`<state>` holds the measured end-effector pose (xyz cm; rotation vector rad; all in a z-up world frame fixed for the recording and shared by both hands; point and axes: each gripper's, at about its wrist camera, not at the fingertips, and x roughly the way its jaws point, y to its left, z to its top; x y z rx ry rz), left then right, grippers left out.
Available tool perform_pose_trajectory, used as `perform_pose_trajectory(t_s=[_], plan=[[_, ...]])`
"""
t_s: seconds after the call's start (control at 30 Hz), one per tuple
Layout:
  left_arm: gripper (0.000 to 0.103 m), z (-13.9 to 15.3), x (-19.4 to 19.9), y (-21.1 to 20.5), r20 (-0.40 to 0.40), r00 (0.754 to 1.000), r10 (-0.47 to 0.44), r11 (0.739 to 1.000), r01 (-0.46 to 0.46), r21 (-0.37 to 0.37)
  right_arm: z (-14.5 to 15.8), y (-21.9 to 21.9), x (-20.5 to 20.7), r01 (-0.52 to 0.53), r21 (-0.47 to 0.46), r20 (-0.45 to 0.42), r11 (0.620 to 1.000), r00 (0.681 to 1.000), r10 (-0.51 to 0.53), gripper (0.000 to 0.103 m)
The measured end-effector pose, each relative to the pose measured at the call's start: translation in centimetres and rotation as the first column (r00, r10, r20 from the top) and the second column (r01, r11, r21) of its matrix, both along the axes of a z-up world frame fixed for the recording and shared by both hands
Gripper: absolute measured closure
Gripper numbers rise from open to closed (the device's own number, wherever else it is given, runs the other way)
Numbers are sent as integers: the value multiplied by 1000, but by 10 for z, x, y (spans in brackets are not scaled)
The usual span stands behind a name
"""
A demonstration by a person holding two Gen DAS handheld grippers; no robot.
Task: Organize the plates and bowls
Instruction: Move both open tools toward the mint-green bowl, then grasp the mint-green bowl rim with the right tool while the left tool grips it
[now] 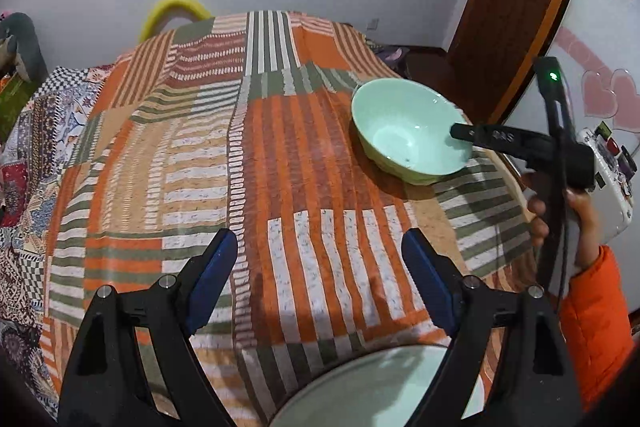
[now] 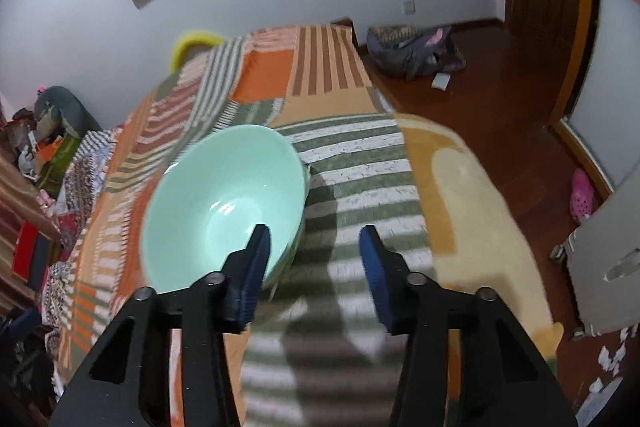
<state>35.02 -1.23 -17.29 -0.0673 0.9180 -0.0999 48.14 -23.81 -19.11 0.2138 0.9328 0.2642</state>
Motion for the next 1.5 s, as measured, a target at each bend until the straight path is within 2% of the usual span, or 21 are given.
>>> perform_pose_trajectory(t_s=[0.07, 0.17, 0.23, 0.43, 0.63, 0.8, 0.83, 0.93, 0.97, 1.07, 1.17, 1.2, 1.23, 1.37, 1.47, 1.5], plan=[[18, -6, 8, 3, -13, 1000, 1, 1000, -1, -7, -8, 2, 11, -5, 0, -30, 1000, 1000, 5, 68], [18, -10, 16, 3, -17, 1000, 7, 1000, -8, -11, -14, 4, 17, -37, 17, -43, 999, 998, 38, 77], [18, -12, 19, 4, -23, 1000, 10, 1000, -11, -20, -15, 6, 20, -75, 51, -46, 996, 996, 77, 93], [18, -15, 21, 3, -37, 999, 18, 999, -20, -40, -11, 16, -7, -162, -12, -16, 987, 987, 161, 92], [18, -22, 25, -4, -51, 998, 22, 1000, -23, -21, -14, 21, -39, -246, 22, -24, 969, 969, 246, 92], [19, -39, 34, -10, -88, 996, 18, 1000, -20, -17, -16, 24, -70, -269, 30, -38, 963, 962, 270, 92], [21, -43, 37, -10, -103, 995, 16, 1000, -18, -24, -16, 27, -70, -270, 30, -39, 962, 962, 271, 92], [42, -54, 44, -13, -147, 989, -9, 998, 0, -57, -18, 32, -76, -273, 8, -39, 962, 961, 273, 91], [45, -59, 46, -14, -163, 986, -17, 998, 6, -63, -19, 34, -74, -275, 1, -41, 962, 961, 274, 90], [56, -63, 46, -17, -156, 988, -13, 999, 8, -33, -18, 36, -69, -270, -1, -42, 963, 962, 269, 87], [61, -65, 45, -19, -152, 988, -27, 999, 23, -29, -20, 33, -68, -265, 1, -38, 964, 964, 265, 87], [65, -65, 46, -19, -153, 987, -37, 999, 31, -36, -20, 34, -70, -262, -2, -37, 965, 964, 262, 87], [74, -65, 46, -21, -162, 985, -62, 997, 53, -59, -20, 34, -72, -261, -3, -34, 965, 965, 261, 87], [88, -63, 44, -31, -157, 983, -97, 995, 92, -40, -19, 37, -76, -249, -22, -25, 968, 968, 248, 87], [89, -65, 45, -34, -162, 981, -103, 994, 98, -39, -17, 35, -77, -240, -23, -26, 971, 971, 239, 86], [89, -65, 46, -34, -163, 981, -102, 995, 97, -38, -17, 33, -77, -233, -20, -24, 972, 972, 233, 82]])
